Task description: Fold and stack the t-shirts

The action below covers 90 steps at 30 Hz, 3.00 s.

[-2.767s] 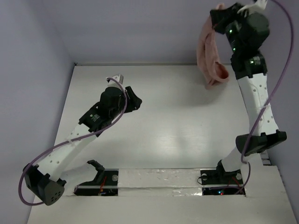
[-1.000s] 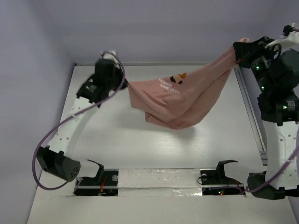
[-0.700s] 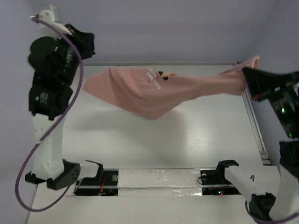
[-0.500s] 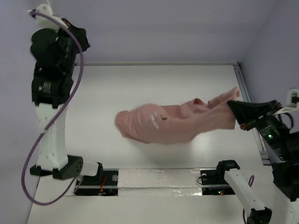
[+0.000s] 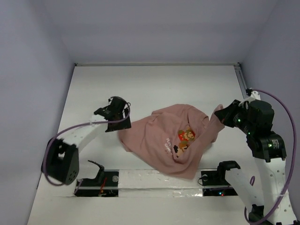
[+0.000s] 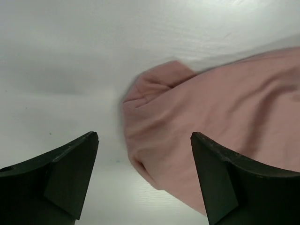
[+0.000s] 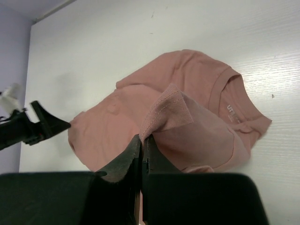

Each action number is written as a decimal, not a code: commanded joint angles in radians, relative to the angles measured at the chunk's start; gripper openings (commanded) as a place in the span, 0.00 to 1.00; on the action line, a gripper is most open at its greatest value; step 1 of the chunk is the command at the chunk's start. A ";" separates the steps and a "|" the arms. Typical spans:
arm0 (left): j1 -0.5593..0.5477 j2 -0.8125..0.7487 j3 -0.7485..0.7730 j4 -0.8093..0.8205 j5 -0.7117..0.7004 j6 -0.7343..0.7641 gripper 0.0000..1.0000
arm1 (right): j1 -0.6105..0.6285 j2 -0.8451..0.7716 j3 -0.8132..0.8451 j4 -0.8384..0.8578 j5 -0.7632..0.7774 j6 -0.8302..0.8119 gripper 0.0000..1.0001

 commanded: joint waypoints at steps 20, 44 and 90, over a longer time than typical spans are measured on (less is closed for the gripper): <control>0.009 -0.194 0.254 0.203 0.072 -0.090 0.00 | 0.000 0.019 0.142 0.077 -0.074 -0.011 0.00; 0.386 0.206 1.441 -0.051 0.216 0.006 0.00 | 0.009 0.209 0.550 0.170 -0.148 -0.092 0.00; -0.238 0.062 -0.114 0.470 -0.187 -0.872 0.43 | 0.071 0.039 -0.193 0.138 0.019 -0.069 0.00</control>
